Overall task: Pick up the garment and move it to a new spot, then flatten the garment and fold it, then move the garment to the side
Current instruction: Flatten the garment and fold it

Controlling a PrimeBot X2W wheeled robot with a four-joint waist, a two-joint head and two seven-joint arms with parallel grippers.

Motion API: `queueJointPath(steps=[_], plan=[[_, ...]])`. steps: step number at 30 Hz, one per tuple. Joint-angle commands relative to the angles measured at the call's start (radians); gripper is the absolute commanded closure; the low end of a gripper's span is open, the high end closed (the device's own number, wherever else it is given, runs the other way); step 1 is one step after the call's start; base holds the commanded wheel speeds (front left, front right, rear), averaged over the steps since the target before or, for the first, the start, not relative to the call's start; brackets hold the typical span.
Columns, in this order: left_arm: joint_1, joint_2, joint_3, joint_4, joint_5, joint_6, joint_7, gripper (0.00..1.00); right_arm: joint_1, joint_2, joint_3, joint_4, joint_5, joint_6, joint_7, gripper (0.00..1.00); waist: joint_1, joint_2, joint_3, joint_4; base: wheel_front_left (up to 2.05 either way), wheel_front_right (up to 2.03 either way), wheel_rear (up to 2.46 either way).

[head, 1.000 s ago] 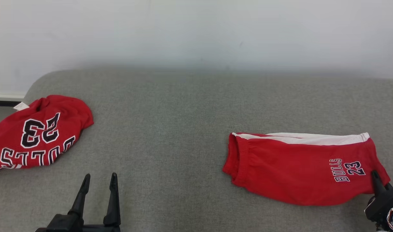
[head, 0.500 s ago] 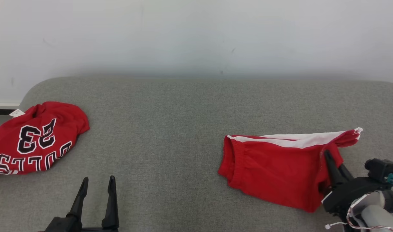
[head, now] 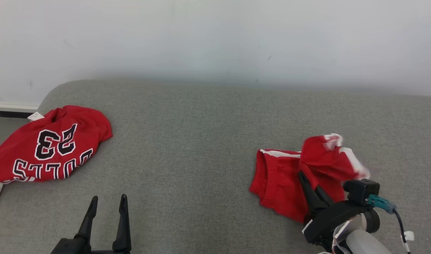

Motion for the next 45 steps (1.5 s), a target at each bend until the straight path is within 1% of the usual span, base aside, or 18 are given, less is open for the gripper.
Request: queueJointPath(steps=[1,8,12,15,16,17,21,24,30,31,33,36,39,42,45], plan=[[-0.007,-0.002,-0.002,0.002,-0.002,0.004,-0.003,0.0,-0.009,0.008,0.002,0.005,-0.008,-0.002,0.002,1.0,0.0,0.0,0.007,0.012,0.0,0.0,0.0],[-0.023,-0.002,-0.013,0.013,-0.006,0.005,-0.003,0.0,-0.046,0.071,0.036,0.078,-0.026,-0.002,0.024,1.0,0.0,0.0,0.022,0.039,0.0,0.0,0.0],[-0.028,-0.002,-0.02,0.02,-0.013,0.011,-0.003,0.0,-0.064,0.097,0.059,0.155,-0.04,-0.002,0.01,1.0,0.0,0.0,0.028,0.05,0.0,0.0,0.0],[-0.029,-0.002,-0.022,0.022,-0.012,0.013,-0.003,0.0,-0.072,0.11,0.065,0.188,-0.033,-0.002,-0.004,1.0,0.0,0.0,0.03,0.052,0.0,0.0,0.0],[-0.03,-0.002,-0.021,0.022,-0.011,0.013,-0.003,0.0,-0.076,0.109,0.065,0.192,-0.038,-0.002,-0.013,0.67,0.0,0.0,0.03,0.051,0.0,0.0,0.0],[-0.031,-0.002,-0.02,0.022,-0.01,0.012,-0.003,0.0,-0.078,0.11,0.065,0.193,-0.037,-0.002,-0.019,0.0,0.0,0.0,0.03,0.05,0.0,0.0,0.0],[-0.025,-0.002,-0.008,0.019,-0.004,0.014,-0.003,0.0,-0.083,0.086,0.055,0.166,-0.045,-0.002,-0.04,0.0,0.0,0.0,0.025,0.036,0.0,0.0,0.0],[-0.013,-0.002,-0.003,0.016,-0.002,0.015,-0.003,0.0,-0.063,0.064,0.025,0.116,-0.053,-0.002,-0.045,0.0,0.0,0.0,0.019,0.021,0.0,0.0,0.0],[0.002,-0.002,0.006,0.011,0.002,0.017,-0.003,0.0,0.042,0.018,-0.136,-0.059,-0.105,-0.002,-0.046,0.0,0.0,0.0,0.004,-0.007,0.0,0.0,0.0],[0.002,-0.002,0.006,0.011,0.002,0.017,-0.003,0.0,0.042,0.018,-0.136,-0.059,-0.105,-0.002,-0.046,0.0,0.0,0.0,0.004,-0.007,0.0,0.0,0.0],[0.005,-0.001,0.009,0.009,0.004,0.016,-0.003,0.0,0.089,0.012,-0.201,-0.108,-0.12,-0.002,-0.046,0.0,0.0,0.0,-0.001,-0.013,0.0,0.0,0.0],[0.007,-0.002,0.014,0.003,0.008,0.013,-0.003,0.0,0.169,0.018,-0.303,-0.175,-0.148,-0.002,-0.046,0.0,0.0,0.0,-0.006,-0.022,0.0,0.0,0.0],[0.015,-0.002,0.02,-0.003,0.011,0.012,-0.003,0.0,0.245,0.037,-0.395,-0.216,-0.175,-0.002,-0.046,0.0,0.0,0.0,-0.011,-0.029,0.0,0.0,0.0],[0.021,-0.002,0.026,-0.009,0.013,0.011,-0.003,0.0,0.295,0.057,-0.447,-0.235,-0.199,-0.002,-0.046,0.0,0.0,0.0,-0.013,-0.035,0.0,0.0,0.0],[0.026,-0.002,0.03,-0.011,0.016,0.009,-0.003,0.0,0.324,0.074,-0.462,-0.239,-0.219,-0.002,-0.046,0.0,0.0,0.0,-0.013,-0.039,0.0,0.0,0.0]])
